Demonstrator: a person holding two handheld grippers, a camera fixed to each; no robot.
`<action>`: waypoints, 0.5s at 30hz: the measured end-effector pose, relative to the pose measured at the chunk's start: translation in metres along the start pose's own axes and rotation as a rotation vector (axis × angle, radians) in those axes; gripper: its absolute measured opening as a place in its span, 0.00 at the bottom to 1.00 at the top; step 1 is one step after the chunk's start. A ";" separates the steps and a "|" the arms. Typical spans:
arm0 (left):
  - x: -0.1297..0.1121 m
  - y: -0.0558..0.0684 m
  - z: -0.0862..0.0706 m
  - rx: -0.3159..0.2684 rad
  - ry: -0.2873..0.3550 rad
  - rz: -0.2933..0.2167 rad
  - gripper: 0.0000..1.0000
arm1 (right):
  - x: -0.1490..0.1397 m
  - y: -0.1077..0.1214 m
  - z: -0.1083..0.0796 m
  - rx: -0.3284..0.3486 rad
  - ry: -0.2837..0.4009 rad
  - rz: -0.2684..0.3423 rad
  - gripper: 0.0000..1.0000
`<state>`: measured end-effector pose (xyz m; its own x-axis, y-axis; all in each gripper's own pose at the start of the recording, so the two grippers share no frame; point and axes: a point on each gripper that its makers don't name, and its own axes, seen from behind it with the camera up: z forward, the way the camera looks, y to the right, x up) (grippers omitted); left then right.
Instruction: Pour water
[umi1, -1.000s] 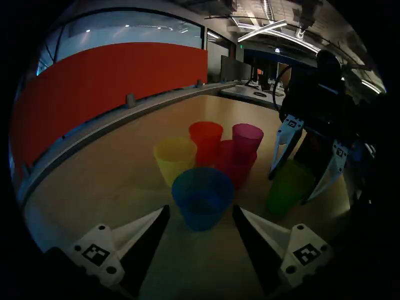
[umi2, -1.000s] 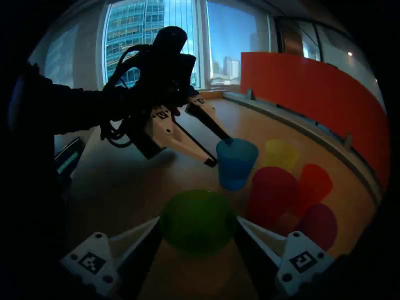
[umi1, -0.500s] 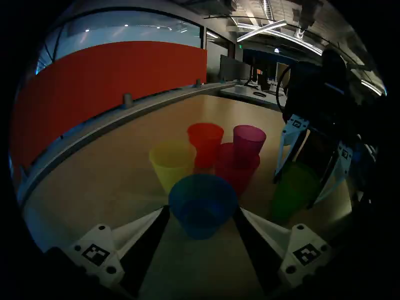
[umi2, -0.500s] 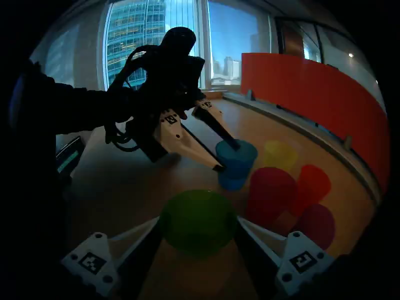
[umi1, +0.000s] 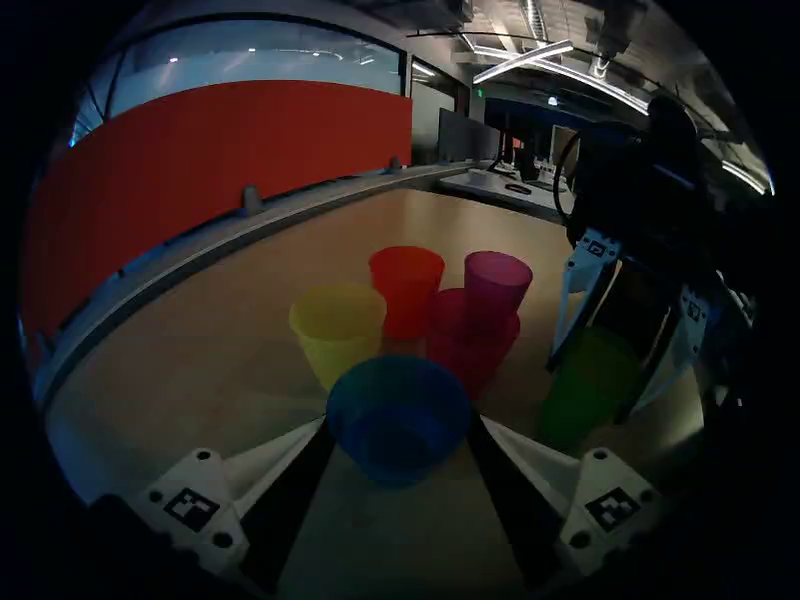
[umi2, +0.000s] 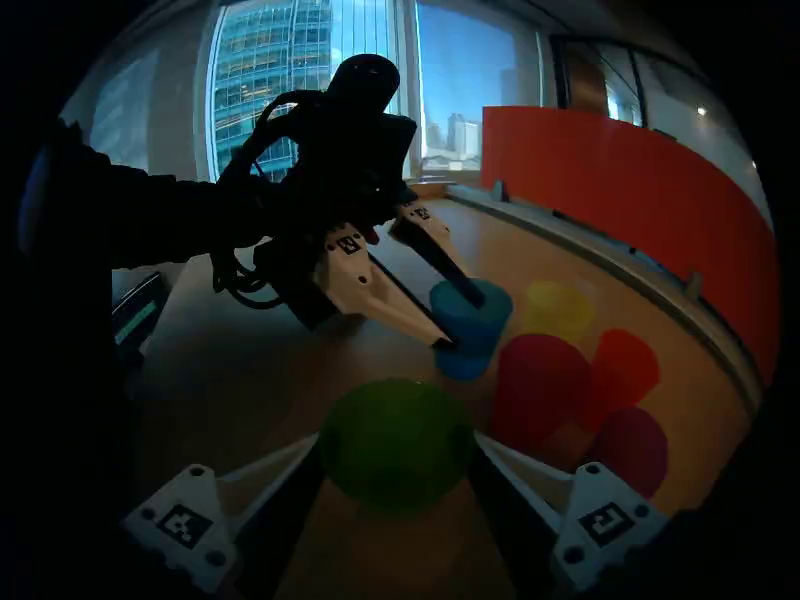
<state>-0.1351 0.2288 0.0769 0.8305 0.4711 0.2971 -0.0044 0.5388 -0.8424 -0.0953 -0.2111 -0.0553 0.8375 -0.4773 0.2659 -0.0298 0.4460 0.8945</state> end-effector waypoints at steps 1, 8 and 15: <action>0.000 -0.001 0.000 0.004 0.001 0.001 0.90 | 0.000 0.000 0.000 0.001 0.000 0.000 0.92; 0.000 -0.002 0.001 0.017 -0.004 0.020 0.86 | 0.001 0.000 -0.001 -0.001 0.003 -0.002 0.92; 0.002 -0.001 -0.002 0.013 0.000 0.014 0.85 | 0.005 0.000 -0.004 -0.009 0.007 -0.003 0.92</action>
<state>-0.1325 0.2284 0.0773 0.8305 0.4786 0.2850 -0.0232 0.5409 -0.8408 -0.0895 -0.2105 -0.0556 0.8417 -0.4729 0.2606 -0.0228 0.4511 0.8922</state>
